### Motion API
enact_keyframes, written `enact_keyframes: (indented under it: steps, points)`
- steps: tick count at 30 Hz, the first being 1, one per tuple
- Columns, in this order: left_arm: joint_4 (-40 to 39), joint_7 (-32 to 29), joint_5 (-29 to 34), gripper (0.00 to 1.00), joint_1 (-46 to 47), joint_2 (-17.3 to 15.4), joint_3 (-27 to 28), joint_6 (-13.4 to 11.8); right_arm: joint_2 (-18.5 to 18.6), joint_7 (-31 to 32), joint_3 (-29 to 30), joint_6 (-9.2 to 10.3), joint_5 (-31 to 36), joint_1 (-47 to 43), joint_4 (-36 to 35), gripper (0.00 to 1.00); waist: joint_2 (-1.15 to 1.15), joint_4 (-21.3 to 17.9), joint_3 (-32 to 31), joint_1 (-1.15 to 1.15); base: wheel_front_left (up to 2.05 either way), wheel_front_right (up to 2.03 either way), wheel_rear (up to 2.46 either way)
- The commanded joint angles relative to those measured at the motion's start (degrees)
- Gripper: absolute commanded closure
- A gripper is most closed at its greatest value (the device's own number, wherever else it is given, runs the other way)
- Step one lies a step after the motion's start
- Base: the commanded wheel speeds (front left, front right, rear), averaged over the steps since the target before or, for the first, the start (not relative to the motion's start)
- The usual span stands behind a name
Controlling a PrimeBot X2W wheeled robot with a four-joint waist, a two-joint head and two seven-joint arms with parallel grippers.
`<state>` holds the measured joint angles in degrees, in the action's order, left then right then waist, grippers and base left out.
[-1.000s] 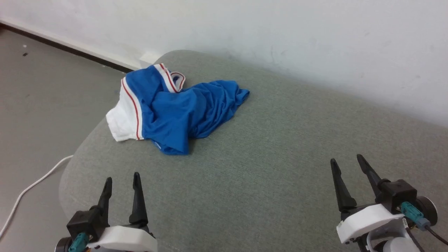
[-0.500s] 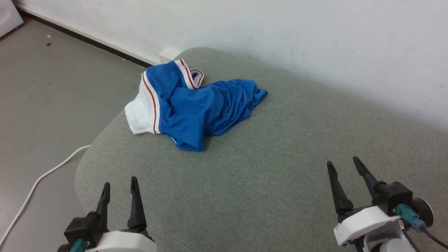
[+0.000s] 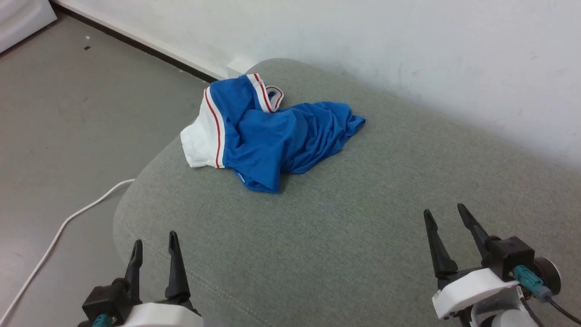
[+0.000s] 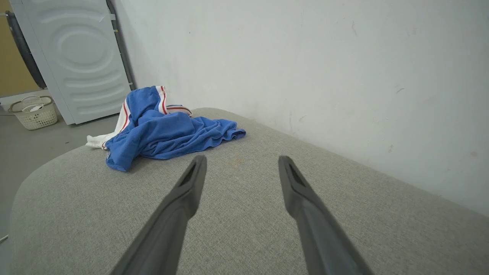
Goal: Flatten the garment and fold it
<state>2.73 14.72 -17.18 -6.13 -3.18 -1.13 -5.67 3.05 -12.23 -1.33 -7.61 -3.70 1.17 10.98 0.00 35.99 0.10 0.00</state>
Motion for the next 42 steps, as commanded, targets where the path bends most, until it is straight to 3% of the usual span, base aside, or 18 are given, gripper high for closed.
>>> enact_keyframes:
  steps: [1, 10, 16, 22, 27, 35, 42]
  points:
    - [0.21, 0.28, -0.12, 0.0, -0.96, 0.3, -0.04, -0.27, -0.17, -0.38, 0.04, 0.12, -0.29, 0.91, 0.14, 0.0, 0.0, 0.0, -0.05, 0.0, 0.0, 0.0, 0.0]
    - [0.46, 0.28, 0.84, 0.0, -1.14, 0.29, 0.03, 0.15, -0.17, -0.12, -0.01, 0.12, -0.26, 0.61, 0.13, 0.0, 0.0, -0.38, -0.45, 0.0, 0.0, 0.0, 0.0]
    - [-1.15, -0.21, 0.03, 0.0, 2.94, -0.31, -1.01, 3.95, -0.17, 1.02, 1.42, 0.12, 0.87, 0.61, -2.1, 0.0, 0.0, -0.88, 1.41, 0.0, 0.0, 0.0, 0.0]
    - [-9.08, -9.14, -1.69, 0.0, 15.7, -4.12, -1.63, 6.96, -0.17, 4.64, 2.64, 0.12, 4.29, 1.66, -8.15, 0.0, 0.0, -1.99, 7.03, 0.0, 0.0, 0.0, 0.0]
    - [-9.21, -17.29, -4.84, 0.0, 29.52, -6.25, -0.6, 7.88, 0.01, 8.64, 2.66, 0.12, 7.2, 3.37, -14.75, 0.0, 0.0, -3.71, 13.57, 0.0, 0.0, 0.0, 0.0]
    - [3.04, -29.42, -6.72, 0.0, 48.98, -11.14, 0.62, 7.54, 3.57, 13.72, 1.94, 0.12, 7.15, 6.23, -23.28, 0.0, 0.0, -7.58, 22.42, 0.0, 0.0, 0.0, 0.0]
    - [17.09, -39.09, -10.1, 0.0, 54.95, -13.32, 1.74, 7.2, 4.55, 15.31, 1.02, 0.12, 6.06, 7.88, -26.01, 0.0, 0.0, -12.35, 26.16, 0.0, 0.0, 0.0, 0.0]
